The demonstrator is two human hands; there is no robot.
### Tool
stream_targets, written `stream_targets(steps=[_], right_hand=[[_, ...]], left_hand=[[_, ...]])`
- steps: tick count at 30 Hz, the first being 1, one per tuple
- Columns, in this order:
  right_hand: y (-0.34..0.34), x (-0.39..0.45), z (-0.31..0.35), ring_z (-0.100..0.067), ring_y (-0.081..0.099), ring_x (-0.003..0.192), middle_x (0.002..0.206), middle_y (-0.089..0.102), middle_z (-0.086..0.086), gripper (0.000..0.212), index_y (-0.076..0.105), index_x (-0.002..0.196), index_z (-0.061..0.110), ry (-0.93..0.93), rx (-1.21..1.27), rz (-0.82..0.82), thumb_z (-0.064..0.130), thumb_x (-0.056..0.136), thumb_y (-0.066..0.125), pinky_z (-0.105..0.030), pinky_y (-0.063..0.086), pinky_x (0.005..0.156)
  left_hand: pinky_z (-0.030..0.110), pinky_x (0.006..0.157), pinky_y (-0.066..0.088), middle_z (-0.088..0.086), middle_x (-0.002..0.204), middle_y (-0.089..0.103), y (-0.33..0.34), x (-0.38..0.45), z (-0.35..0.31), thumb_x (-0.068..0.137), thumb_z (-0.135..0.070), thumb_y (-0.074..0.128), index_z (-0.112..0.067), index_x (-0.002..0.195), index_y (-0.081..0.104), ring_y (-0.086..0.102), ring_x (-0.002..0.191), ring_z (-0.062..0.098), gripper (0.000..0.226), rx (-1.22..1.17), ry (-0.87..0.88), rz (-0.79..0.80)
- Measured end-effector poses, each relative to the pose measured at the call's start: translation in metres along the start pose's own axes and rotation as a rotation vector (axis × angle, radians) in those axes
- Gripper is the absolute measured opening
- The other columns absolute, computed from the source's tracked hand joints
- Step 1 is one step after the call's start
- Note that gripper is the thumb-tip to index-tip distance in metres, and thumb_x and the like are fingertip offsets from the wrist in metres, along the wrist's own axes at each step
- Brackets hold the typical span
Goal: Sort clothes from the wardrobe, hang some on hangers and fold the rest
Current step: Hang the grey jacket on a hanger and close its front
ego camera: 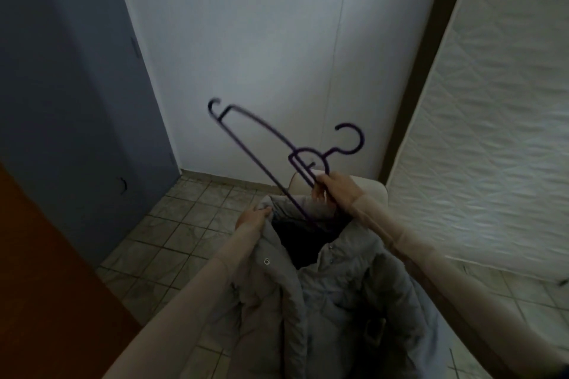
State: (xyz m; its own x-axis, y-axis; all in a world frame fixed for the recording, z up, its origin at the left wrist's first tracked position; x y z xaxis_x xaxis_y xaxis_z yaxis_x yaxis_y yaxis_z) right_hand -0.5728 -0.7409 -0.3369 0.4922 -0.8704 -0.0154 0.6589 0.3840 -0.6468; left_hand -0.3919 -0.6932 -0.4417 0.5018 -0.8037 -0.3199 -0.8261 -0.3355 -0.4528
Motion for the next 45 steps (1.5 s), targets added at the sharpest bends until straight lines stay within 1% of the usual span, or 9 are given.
stream_targets(steps=[3,8,16,19,22,28,34,39,45], right_hand=[[0.002,-0.006,-0.027,-0.024,0.059,0.088,0.095,0.064,-0.016,0.037,0.066,0.096,-0.002,0.062,-0.351,0.095,0.025,0.099,0.041,-0.024,0.036,0.072],[-0.005,-0.016,-0.032,-0.028,0.055,0.107,0.114,0.062,-0.011,0.030,0.057,0.119,0.009,-0.044,-0.614,0.098,0.024,0.094,0.051,-0.027,0.037,0.086],[-0.013,-0.013,-0.054,-0.021,0.061,0.082,0.079,0.063,0.003,0.012,0.062,0.075,0.032,-0.136,-0.214,0.035,0.030,0.079,0.073,-0.041,0.049,0.080],[-0.019,-0.021,-0.038,-0.008,0.060,0.079,0.081,0.064,0.004,0.020,0.060,0.071,0.033,-0.197,-0.060,-0.054,0.019,0.080,0.071,-0.029,0.046,0.081],[-0.021,-0.022,-0.035,-0.007,0.062,0.076,0.079,0.067,-0.002,0.022,0.063,0.069,0.028,-0.176,0.022,-0.062,0.011,0.081,0.070,-0.030,0.047,0.078],[-0.029,-0.016,-0.038,0.013,0.057,0.063,0.075,0.067,0.006,0.006,0.074,0.084,0.009,-0.137,-0.138,-0.017,0.010,0.078,0.074,0.000,0.039,0.064],[-0.034,-0.015,-0.047,-0.016,0.066,0.086,0.085,0.073,0.001,0.008,0.076,0.082,0.022,-0.063,-0.270,0.054,0.019,0.074,0.077,-0.028,0.050,0.086],[-0.038,-0.020,-0.048,-0.015,0.065,0.084,0.087,0.073,-0.008,0.010,0.075,0.083,0.010,-0.029,-0.151,0.115,0.006,0.074,0.076,-0.022,0.049,0.086],[-0.039,-0.021,-0.042,0.003,0.051,0.060,0.064,0.055,0.017,0.021,0.062,0.070,0.018,0.036,-0.209,0.140,0.001,0.075,0.074,-0.003,0.040,0.060]], left_hand=[[0.029,0.092,0.039,0.020,0.130,0.055,-0.001,0.008,0.007,0.091,-0.015,0.057,0.003,0.121,0.057,0.052,0.118,0.031,0.036,-0.055,-0.005,0.014],[0.024,0.076,0.035,0.018,0.130,0.054,0.001,0.007,0.007,0.091,-0.005,0.054,0.006,0.124,0.055,0.050,0.121,0.030,0.034,-0.108,0.006,0.013],[0.026,0.076,0.038,0.009,0.099,0.059,0.000,0.011,0.016,0.095,-0.010,0.048,0.000,0.100,0.062,0.049,0.094,0.020,0.018,-0.297,-0.075,0.058],[0.024,0.065,0.039,0.008,0.091,0.058,0.000,0.010,0.022,0.095,-0.014,0.050,0.003,0.116,0.056,0.052,0.079,0.022,0.028,-0.401,-0.142,0.064],[0.029,0.078,0.040,0.012,0.099,0.059,0.004,0.003,0.028,0.095,-0.027,0.049,0.001,0.125,0.052,0.052,0.083,0.025,0.041,-0.434,-0.222,0.114],[0.031,0.077,0.038,0.009,0.080,0.054,-0.002,0.003,0.039,0.093,-0.035,0.052,-0.004,0.117,0.056,0.051,0.071,0.023,0.039,-0.447,-0.247,0.075],[0.040,0.084,0.042,0.014,0.086,0.054,-0.018,0.019,0.041,0.092,-0.030,0.056,0.006,0.085,0.056,0.049,0.091,0.025,0.037,-0.425,-0.284,-0.007],[0.029,0.071,0.037,0.009,0.072,0.049,-0.022,0.025,0.045,0.092,-0.018,0.055,-0.003,0.064,0.044,0.047,0.069,0.023,0.034,-0.458,-0.330,-0.064],[0.031,0.057,0.038,0.011,0.065,0.052,-0.025,0.036,0.051,0.093,-0.019,0.050,0.003,0.092,0.059,0.051,0.070,0.026,0.023,-0.462,-0.369,-0.019]])
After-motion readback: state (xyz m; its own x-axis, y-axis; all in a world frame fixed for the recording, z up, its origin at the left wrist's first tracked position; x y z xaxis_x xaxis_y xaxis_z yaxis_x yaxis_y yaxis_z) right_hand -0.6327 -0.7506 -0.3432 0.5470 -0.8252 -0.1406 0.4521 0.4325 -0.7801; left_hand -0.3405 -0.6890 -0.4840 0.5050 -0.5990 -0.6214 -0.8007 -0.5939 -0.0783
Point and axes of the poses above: each hand's wrist, its own x-axis towards the middle knuckle, its own y-axis out of the palm, z = x × y, the point moved 5 cm from there along x, towards the middle knuckle
